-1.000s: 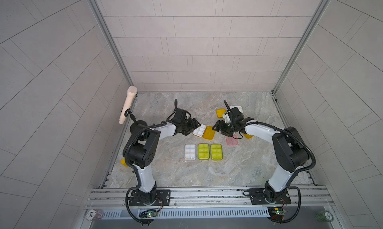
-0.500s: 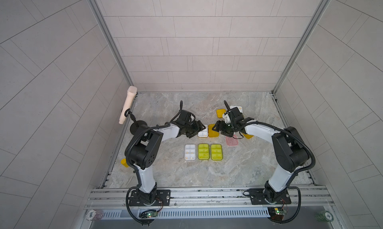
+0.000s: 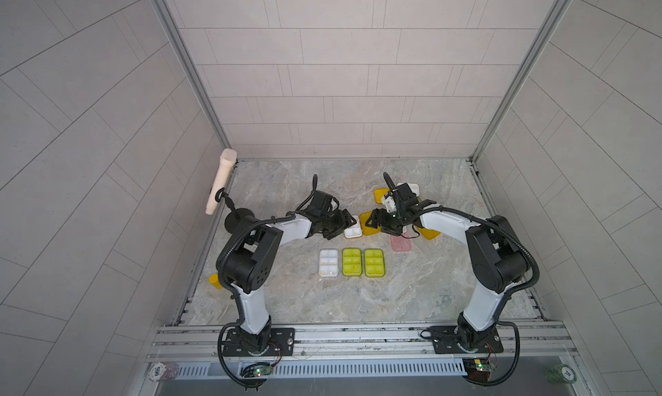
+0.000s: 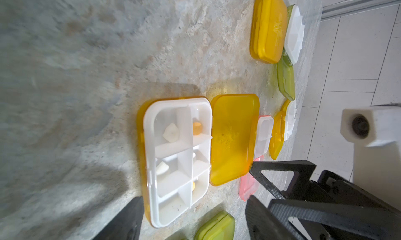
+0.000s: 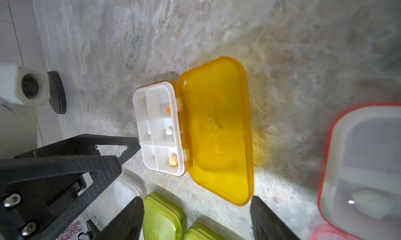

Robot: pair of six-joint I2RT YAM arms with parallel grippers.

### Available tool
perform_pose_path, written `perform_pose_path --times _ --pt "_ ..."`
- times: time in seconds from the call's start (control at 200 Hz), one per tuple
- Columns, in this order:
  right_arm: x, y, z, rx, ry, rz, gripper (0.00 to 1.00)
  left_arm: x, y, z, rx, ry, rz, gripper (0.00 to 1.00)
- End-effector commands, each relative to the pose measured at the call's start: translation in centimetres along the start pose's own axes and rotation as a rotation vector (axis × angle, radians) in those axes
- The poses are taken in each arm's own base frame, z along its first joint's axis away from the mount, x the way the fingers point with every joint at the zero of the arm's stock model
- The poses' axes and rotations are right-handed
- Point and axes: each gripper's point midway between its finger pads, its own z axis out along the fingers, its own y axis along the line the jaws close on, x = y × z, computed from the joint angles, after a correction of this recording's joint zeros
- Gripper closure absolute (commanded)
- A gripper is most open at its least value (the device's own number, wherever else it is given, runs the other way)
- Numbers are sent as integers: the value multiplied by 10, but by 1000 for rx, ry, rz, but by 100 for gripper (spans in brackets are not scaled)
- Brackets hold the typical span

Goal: Close pillboxes
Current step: Adjust the pillbox at the center of the board, then close the lid on the pillbox.

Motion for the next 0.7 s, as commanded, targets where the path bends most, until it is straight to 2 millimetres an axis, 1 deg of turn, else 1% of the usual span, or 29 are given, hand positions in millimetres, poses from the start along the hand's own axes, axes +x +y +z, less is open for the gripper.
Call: perform_pose_path --times 0.0,0.07,0.185,0.39,0.52,0.696 --pt "1 -9 5 34 33 -20 21 -9 -13 -8 20 -28 24 22" --pt "0 -11 6 49 41 -27 21 -9 -13 -7 25 -22 24 22" --pt "-8 -13 1 75 13 -49 20 -8 -13 -5 28 -16 26 22" --pt "-12 -18 3 91 21 -58 20 -7 -12 -3 27 -7 25 22" --pt "-12 -15 11 54 41 -53 20 -8 -12 -2 29 -6 25 22" --pt "-13 -8 16 12 47 -59 20 -8 -12 1 34 1 24 22"
